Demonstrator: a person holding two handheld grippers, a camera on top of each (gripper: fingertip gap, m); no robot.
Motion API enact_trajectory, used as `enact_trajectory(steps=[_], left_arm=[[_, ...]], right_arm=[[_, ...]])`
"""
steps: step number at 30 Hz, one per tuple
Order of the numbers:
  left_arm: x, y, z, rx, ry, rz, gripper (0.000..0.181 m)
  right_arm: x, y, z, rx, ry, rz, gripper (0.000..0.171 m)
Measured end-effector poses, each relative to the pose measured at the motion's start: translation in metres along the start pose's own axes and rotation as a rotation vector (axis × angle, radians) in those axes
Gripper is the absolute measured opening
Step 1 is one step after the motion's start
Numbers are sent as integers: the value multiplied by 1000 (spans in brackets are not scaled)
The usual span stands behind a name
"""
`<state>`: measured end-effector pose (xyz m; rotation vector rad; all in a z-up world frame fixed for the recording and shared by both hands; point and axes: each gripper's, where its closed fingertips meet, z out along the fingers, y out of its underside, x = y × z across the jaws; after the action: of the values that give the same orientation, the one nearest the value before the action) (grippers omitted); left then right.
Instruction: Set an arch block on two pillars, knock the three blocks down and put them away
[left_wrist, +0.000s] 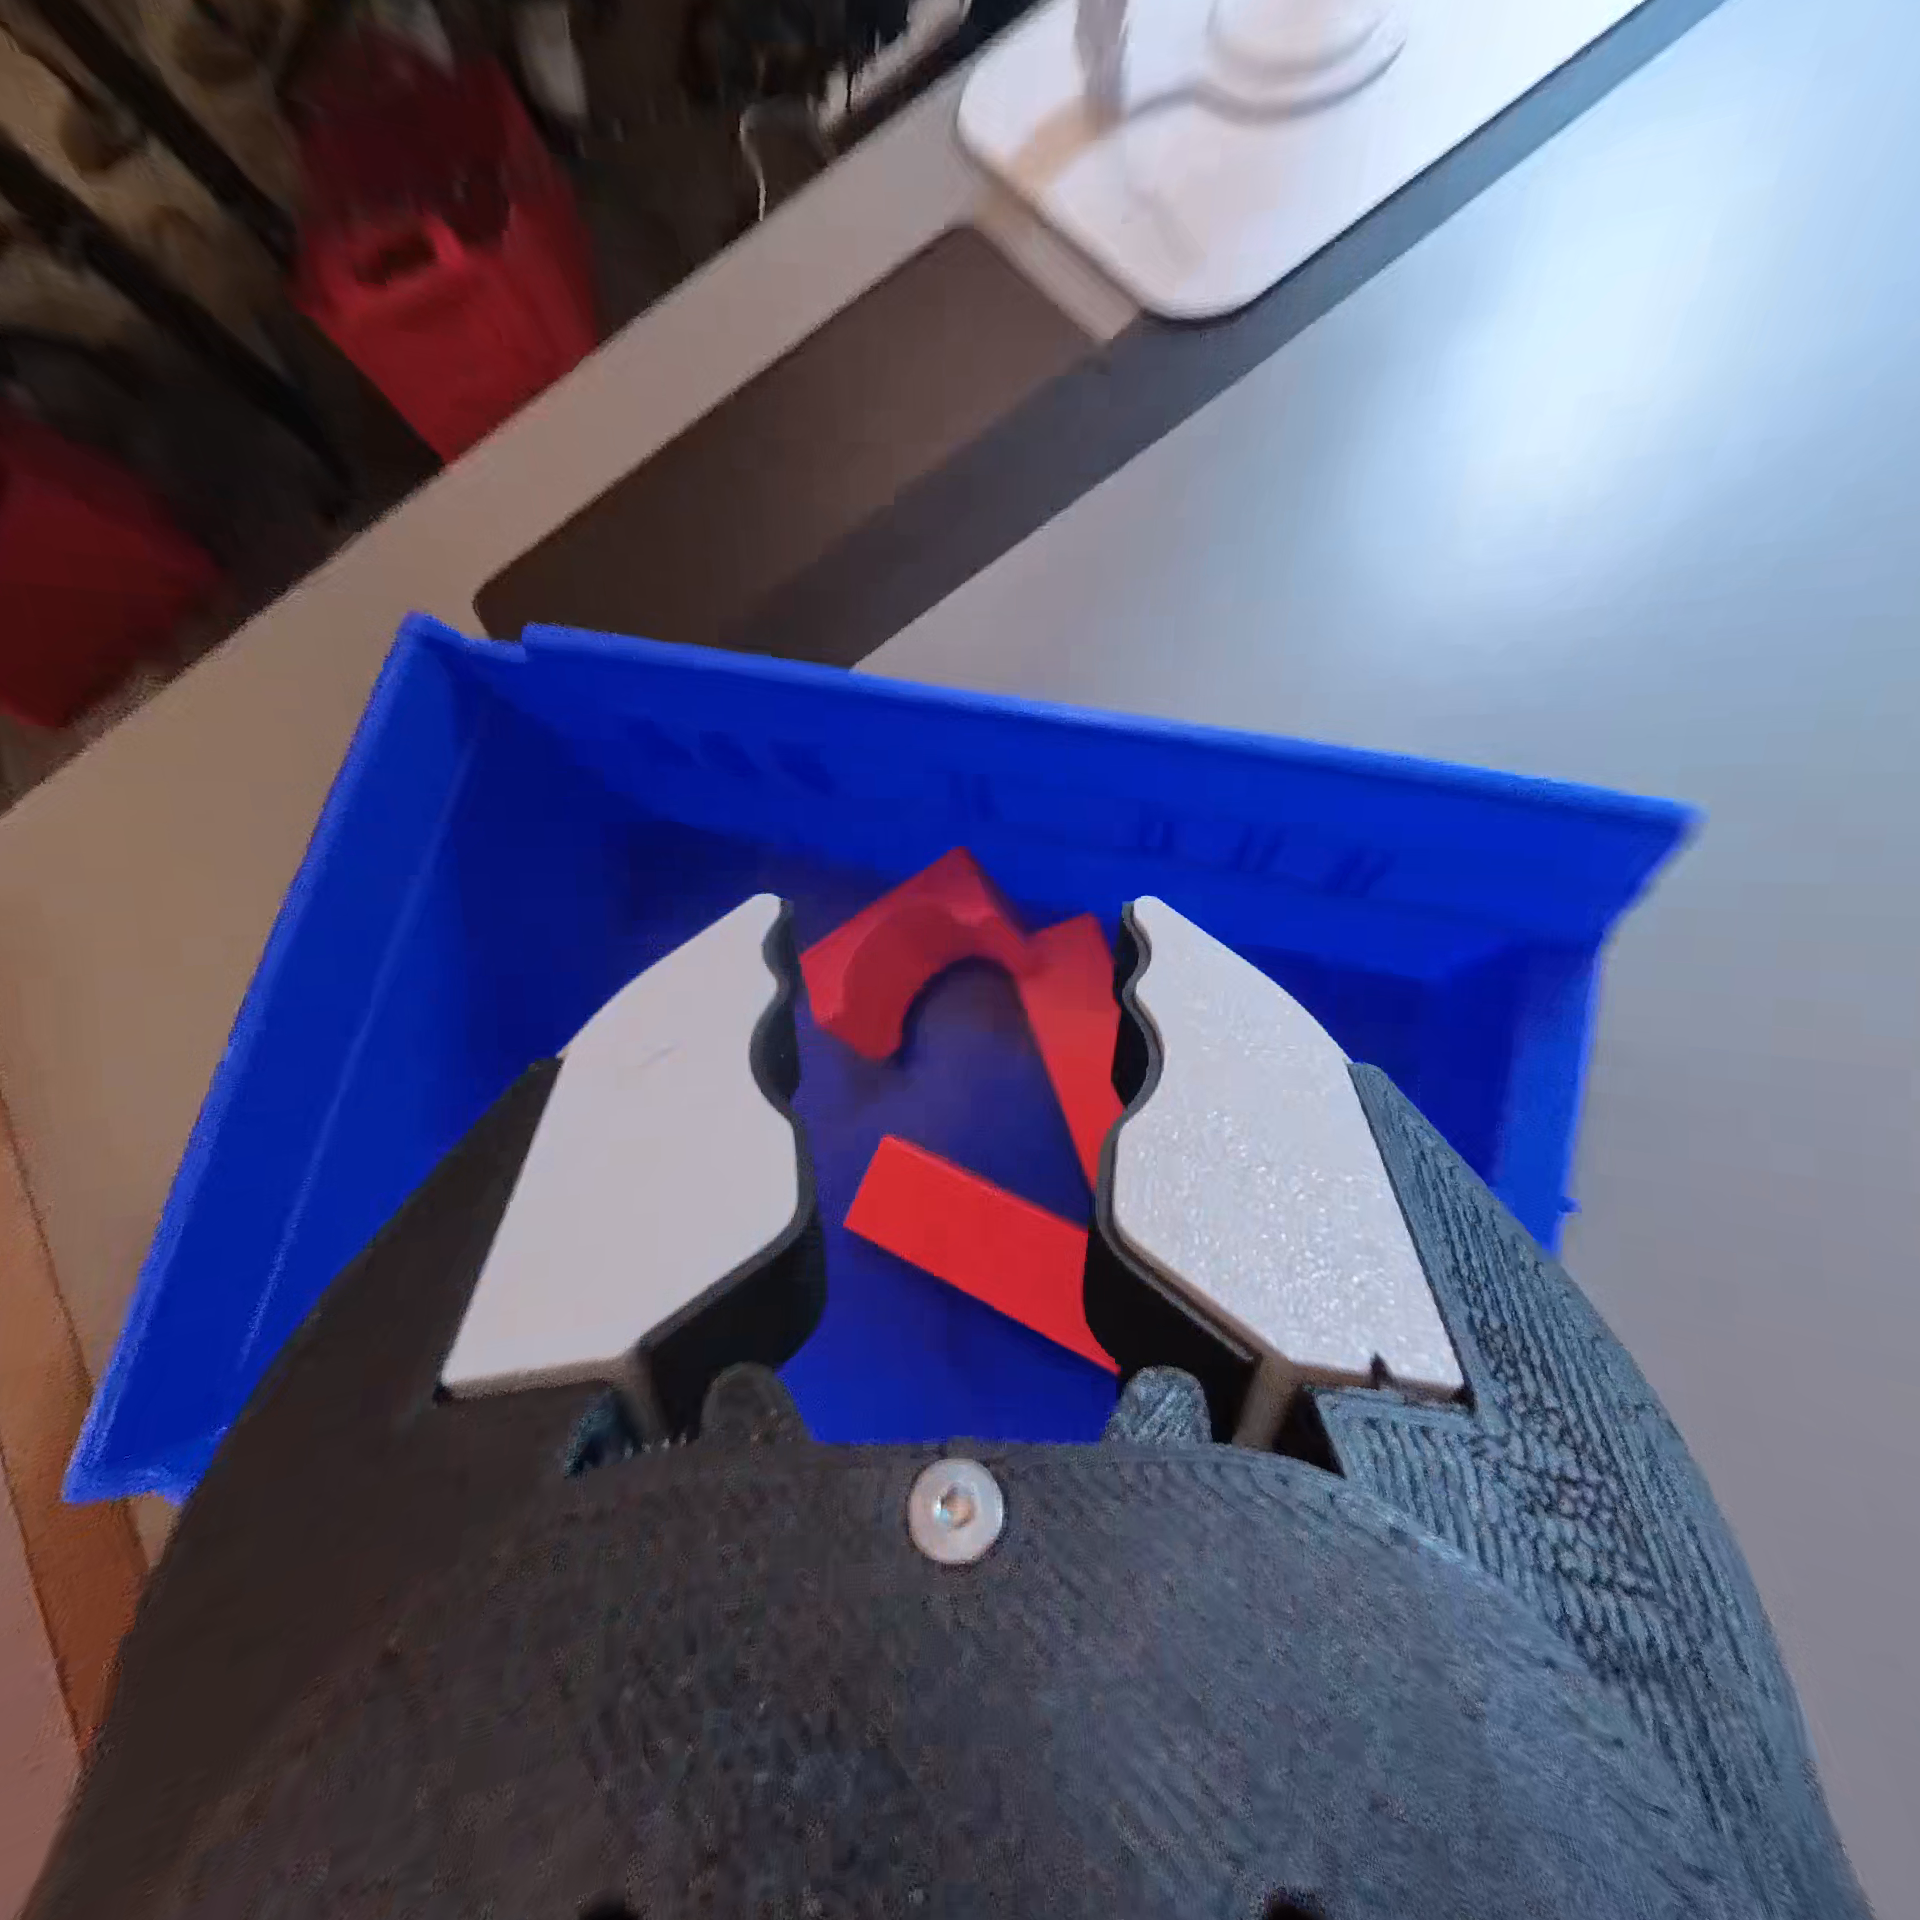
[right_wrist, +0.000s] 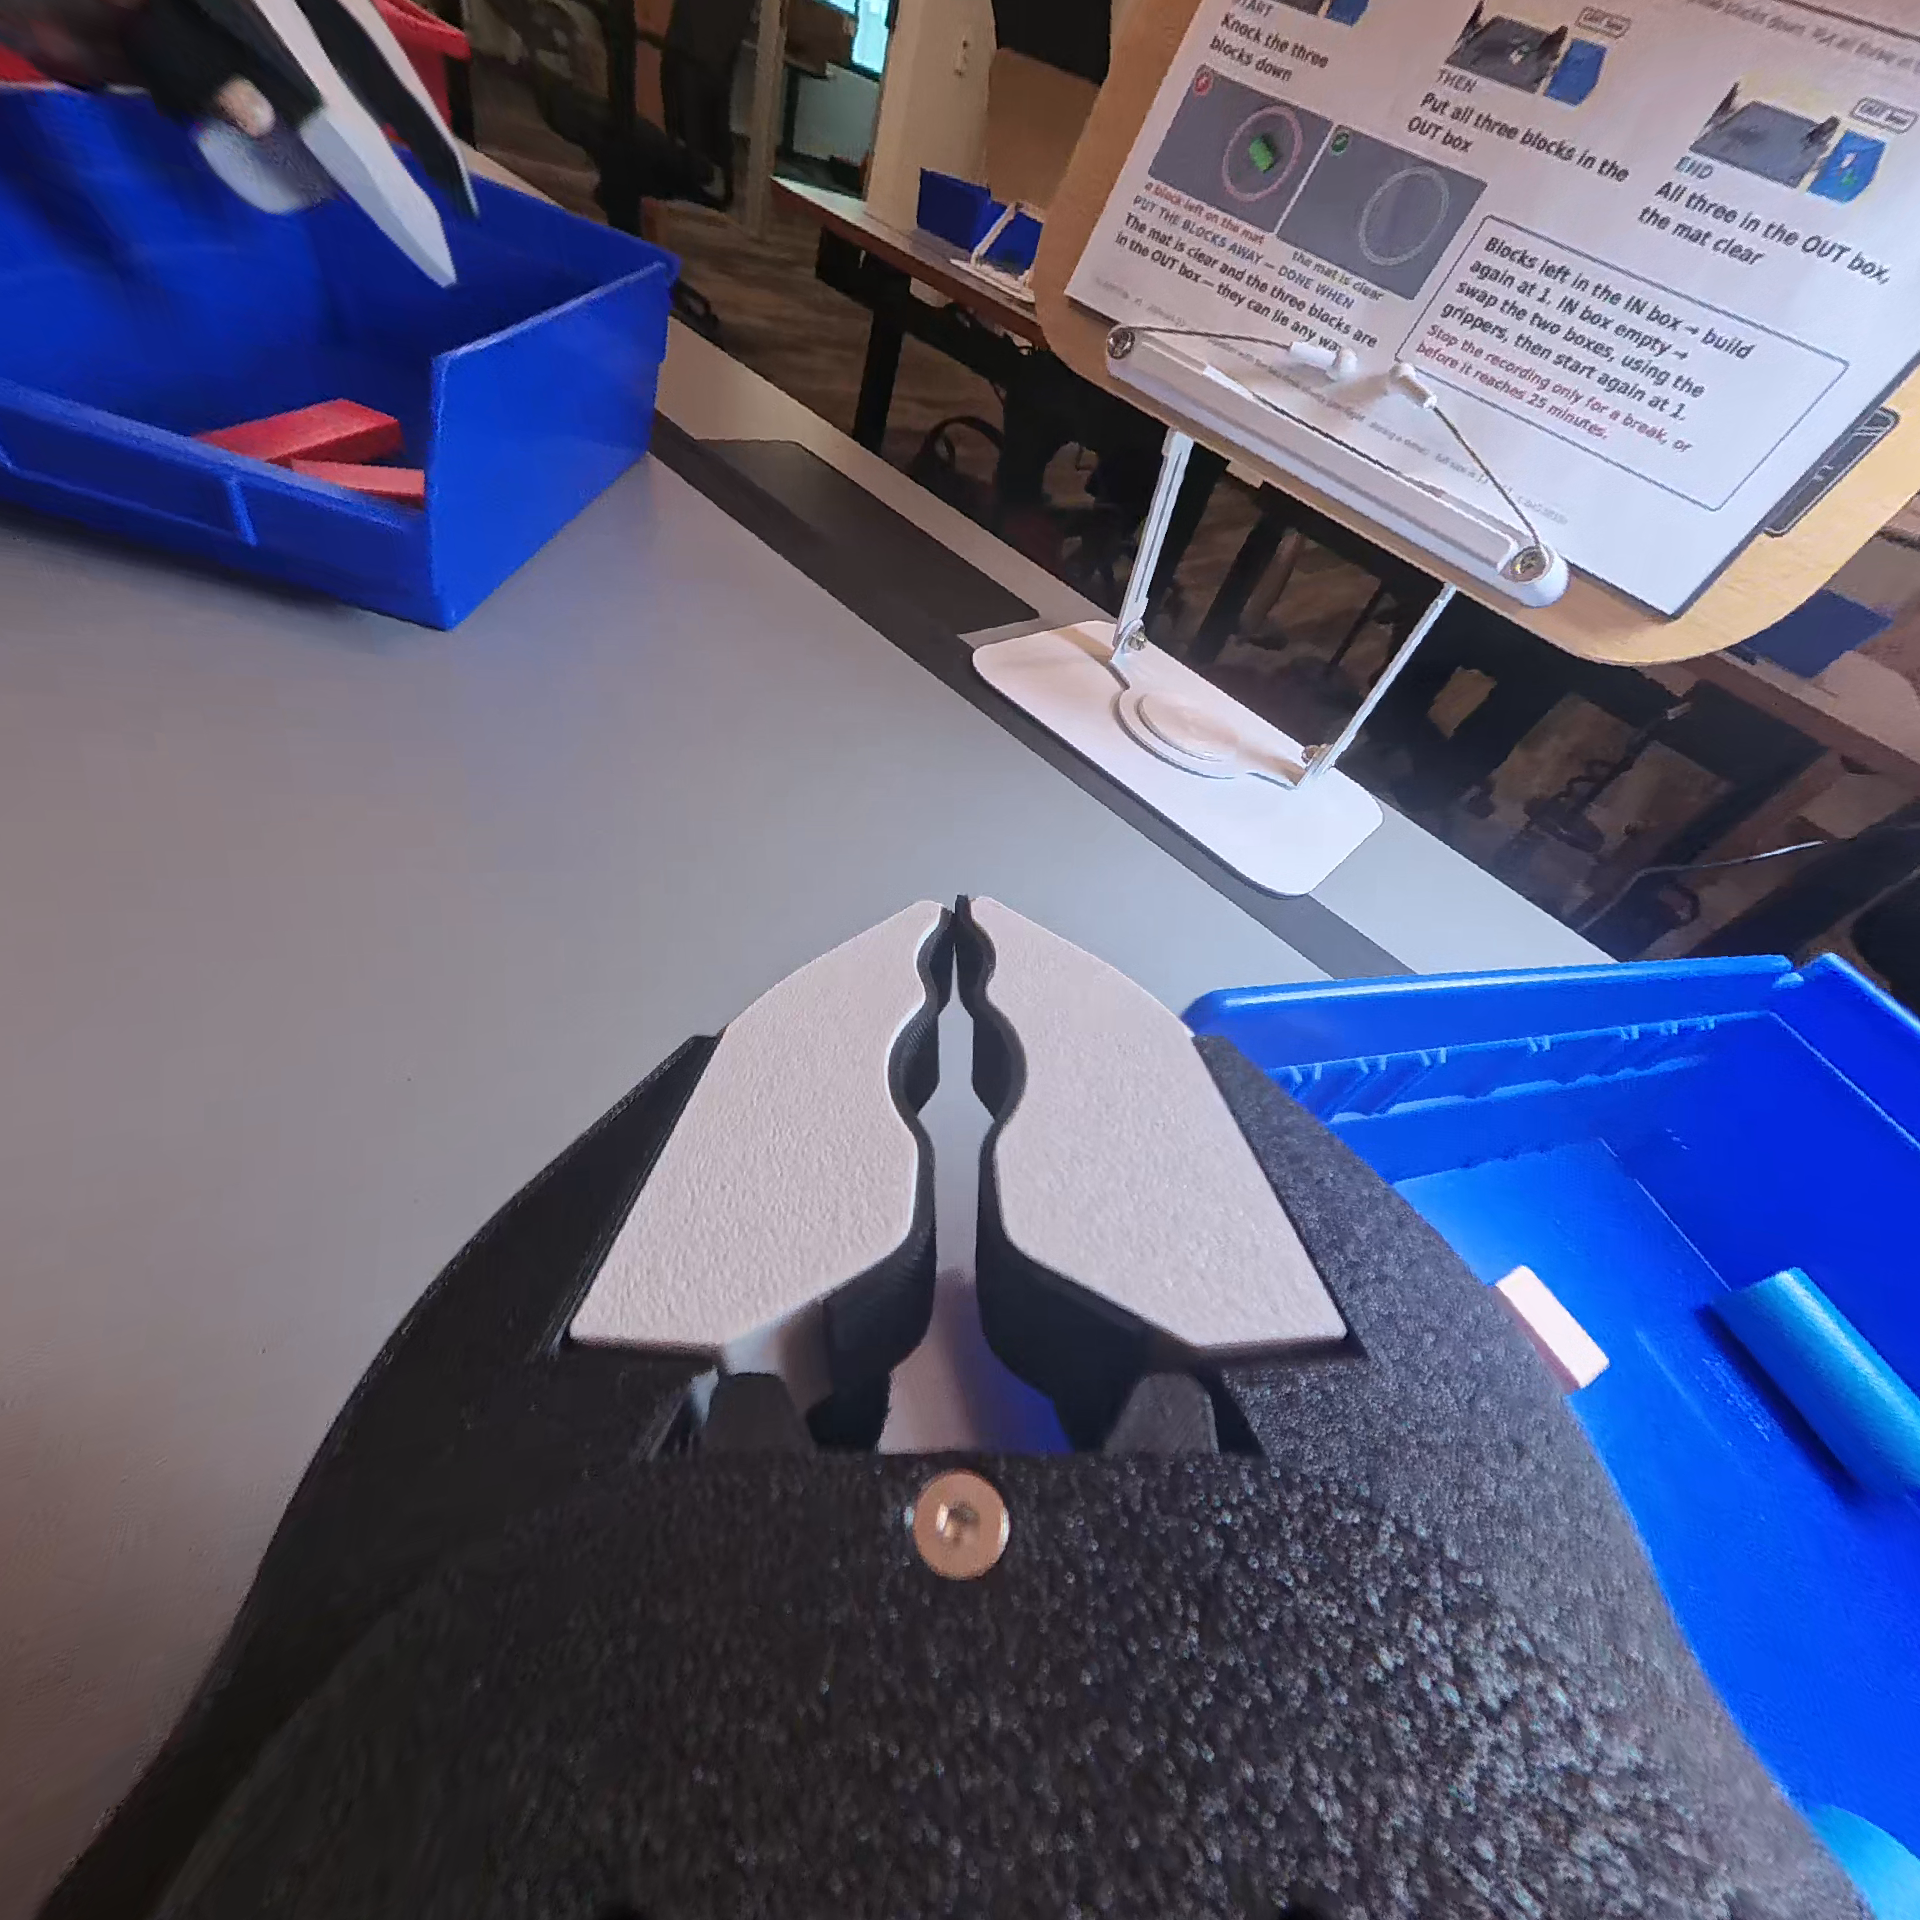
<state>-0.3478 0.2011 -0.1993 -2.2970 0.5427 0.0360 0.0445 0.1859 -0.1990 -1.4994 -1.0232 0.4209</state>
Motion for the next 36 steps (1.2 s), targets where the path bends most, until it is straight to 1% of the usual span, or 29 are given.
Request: enact_trajectory(steps=[1, 3, 6, 8, 10, 13, 15, 17, 20, 21, 22, 23, 26, 29, 31, 33, 34, 36], left_arm=[[-5, 11, 12, -69, 5, -8, 62], [-5, 43, 31, -247, 70, -40, 67], [5, 88, 40, -482, 170, -48, 75], [5, 103, 40, -554, 185, -64, 77], [-5, 107, 38, -567, 152, -96, 75], [-20, 112, 36, -584, 110, -204, 60], [-18, 120, 36, -633, 138, -269, 49], [-19, 133, 36, -721, 123, -281, 41], [-18, 136, 35, -769, 113, -281, 30], [-15, 138, 33, -797, 125, -278, 22], [-11, 141, 29, -828, 150, -258, 7], [-6, 142, 27, -846, 174, -223, 0], [-15, 144, 22, -873, 105, -47, 1], [-11, 135, 17, -819, 132, 81, 15], [-17, 125, 12, -774, 106, 135, 25], [-11, 114, 10, -700, 166, 205, 35], [-8, 114, 6, -696, 192, 249, 38], [1, 120, 0, -717, 243, 350, 55]], right_arm=[[-1, 1, 0, -7, -6, -5, 0], [-3, 4, 1, -17, -15, -11, 0], [-4, 8, 2, -34, -31, -8, 0], [-5, 10, 3, -43, -39, -5, 0], [-6, 11, 4, -50, -42, -4, 0], [-8, 12, 4, -57, -49, 0, 0], [-10, 13, 5, -65, -55, -4, 0], [-12, 15, 6, -75, -58, -15, 0], [-14, 15, 5, -82, -59, -31, 0], [-15, 15, 5, -82, -61, -34, 0], [-15, 15, 4, -82, -62, -36, 0], [-15, 15, 4, -80, -62, -37, 0], [-14, 13, 3, -75, -63, -37, 0], [-14, 16, 3, -80, -67, -28, 0], [-15, 18, 4, -89, -73, -22, 0], [-16, 21, 5, -100, -77, -24, 0], [-17, 21, 6, -104, -78, -28, 0], [-19, 22, 6, -110, -83, -34, 0]])
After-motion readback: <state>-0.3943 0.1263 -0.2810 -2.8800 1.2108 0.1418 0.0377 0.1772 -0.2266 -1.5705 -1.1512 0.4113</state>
